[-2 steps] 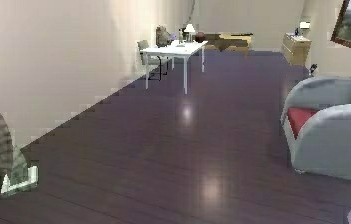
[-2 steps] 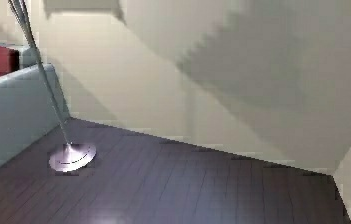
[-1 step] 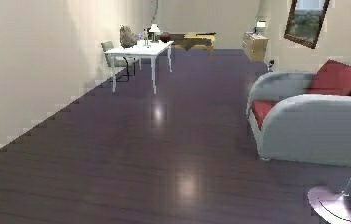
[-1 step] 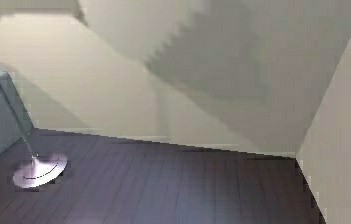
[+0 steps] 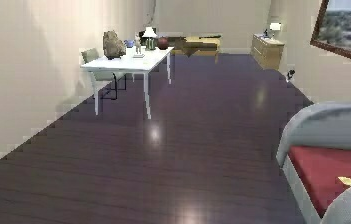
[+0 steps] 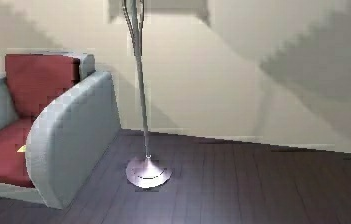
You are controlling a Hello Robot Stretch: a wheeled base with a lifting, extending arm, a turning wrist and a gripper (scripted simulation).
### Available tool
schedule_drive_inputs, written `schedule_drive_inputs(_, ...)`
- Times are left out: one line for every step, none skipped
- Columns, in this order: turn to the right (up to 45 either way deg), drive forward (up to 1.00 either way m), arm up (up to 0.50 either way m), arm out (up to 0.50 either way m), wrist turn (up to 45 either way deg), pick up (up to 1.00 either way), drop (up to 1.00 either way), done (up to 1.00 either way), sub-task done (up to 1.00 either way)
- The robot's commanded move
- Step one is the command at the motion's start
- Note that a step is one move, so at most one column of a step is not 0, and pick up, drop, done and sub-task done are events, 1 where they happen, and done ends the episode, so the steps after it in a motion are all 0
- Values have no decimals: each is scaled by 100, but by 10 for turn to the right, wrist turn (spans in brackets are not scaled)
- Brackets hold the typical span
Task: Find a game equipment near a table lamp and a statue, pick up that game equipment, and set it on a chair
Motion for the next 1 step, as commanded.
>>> schedule_drive_inputs(30,0,0,0,0,0,0,0,0)
